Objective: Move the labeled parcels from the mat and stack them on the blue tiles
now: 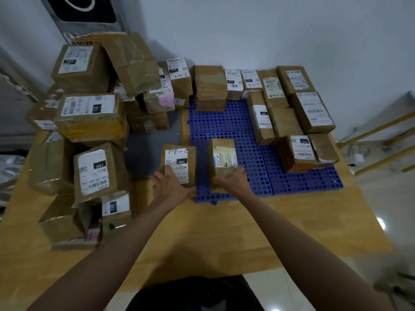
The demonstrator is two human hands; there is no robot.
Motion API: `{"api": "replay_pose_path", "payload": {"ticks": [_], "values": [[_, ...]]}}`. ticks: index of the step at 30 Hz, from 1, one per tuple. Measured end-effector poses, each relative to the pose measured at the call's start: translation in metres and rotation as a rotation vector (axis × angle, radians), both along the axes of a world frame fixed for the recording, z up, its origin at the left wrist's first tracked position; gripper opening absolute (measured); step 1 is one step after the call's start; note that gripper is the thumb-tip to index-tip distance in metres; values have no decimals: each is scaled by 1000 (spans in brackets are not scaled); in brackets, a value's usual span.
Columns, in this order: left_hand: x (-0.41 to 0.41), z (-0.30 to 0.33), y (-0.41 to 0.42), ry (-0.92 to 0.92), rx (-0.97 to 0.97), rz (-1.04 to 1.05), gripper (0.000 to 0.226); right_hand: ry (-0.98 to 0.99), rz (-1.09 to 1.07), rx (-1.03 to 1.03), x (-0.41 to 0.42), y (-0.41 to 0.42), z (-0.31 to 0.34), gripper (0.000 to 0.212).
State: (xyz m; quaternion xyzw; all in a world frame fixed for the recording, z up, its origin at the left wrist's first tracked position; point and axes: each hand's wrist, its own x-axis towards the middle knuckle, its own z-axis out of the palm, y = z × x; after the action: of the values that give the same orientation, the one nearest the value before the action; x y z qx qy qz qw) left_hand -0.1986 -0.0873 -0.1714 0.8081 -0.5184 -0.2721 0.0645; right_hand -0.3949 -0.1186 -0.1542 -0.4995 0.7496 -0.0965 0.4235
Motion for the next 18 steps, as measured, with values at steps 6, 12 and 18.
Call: {"api": "replay_pose_path", "payload": {"ticks": [6,12,18], "values": [[-29,7,1,41,-1,-83,117,-1,-31,-6,-25,18,2,105],[-57,16,-11,46,-21,-170,115,62,-10,19,-84,26,15,103],[-91,28,-24,38,-20,-215,116,128,86,-15,-157,22,23,97]]}}
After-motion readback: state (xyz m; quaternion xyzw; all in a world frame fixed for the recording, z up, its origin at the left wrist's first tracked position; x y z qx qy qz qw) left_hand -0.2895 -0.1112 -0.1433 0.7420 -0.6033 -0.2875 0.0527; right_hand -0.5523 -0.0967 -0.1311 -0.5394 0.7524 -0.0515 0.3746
